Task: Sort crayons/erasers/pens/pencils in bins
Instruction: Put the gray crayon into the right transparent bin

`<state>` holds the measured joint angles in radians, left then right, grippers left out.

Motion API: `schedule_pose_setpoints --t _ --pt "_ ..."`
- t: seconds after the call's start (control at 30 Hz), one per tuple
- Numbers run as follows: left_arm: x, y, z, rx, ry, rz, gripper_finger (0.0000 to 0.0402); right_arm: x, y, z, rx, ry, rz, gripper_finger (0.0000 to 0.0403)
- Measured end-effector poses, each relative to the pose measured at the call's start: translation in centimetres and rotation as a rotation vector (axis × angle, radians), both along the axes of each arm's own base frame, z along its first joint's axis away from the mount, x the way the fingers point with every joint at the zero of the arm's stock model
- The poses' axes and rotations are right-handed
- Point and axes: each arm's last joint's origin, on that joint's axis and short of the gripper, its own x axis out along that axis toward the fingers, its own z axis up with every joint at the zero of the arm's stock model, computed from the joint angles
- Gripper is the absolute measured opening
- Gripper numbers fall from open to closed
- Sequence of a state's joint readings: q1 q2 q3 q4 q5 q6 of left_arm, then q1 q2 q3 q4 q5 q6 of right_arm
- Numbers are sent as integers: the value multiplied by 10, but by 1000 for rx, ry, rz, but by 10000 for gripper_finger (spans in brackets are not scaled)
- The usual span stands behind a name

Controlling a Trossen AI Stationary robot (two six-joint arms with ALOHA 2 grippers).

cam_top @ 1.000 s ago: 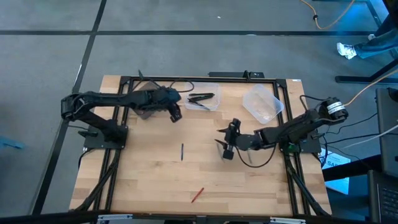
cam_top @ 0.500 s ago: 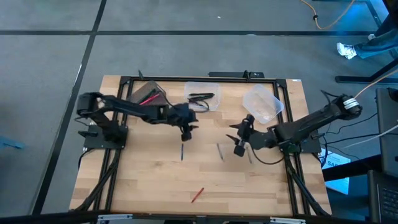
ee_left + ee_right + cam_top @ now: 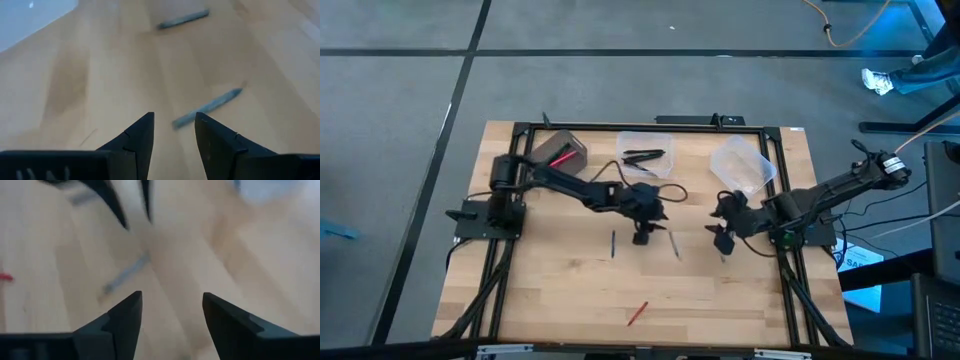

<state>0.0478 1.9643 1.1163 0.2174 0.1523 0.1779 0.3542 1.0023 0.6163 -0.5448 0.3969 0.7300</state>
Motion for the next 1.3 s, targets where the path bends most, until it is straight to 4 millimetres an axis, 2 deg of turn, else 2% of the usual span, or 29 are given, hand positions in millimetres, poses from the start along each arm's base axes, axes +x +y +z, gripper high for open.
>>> schedule_pose_setpoints --t 0.13,0.27,0.47,0.63,1.0,1.17,1.3 --pt "18 -11 1 19 -27 -48 135 -9 -1 -9 86 127 -80 213" --pt "28 -27 13 33 -84 -92 135 -15 0 -14 153 198 -155 213" --pt "31 -48 21 49 -127 -116 135 -15 5 -23 191 267 -247 213" --pt "29 -60 18 121 -101 -43 135 -7 9 -36 197 320 -281 213" --pt "26 -74 16 198 -71 42 135 10 23 -66 314 480 -255 213" --pt "25 -74 15 208 -63 52 135 9 34 -70 384 528 -213 213" --pt "25 -73 15 224 -62 76 135 7 42 -71 371 508 -226 212"
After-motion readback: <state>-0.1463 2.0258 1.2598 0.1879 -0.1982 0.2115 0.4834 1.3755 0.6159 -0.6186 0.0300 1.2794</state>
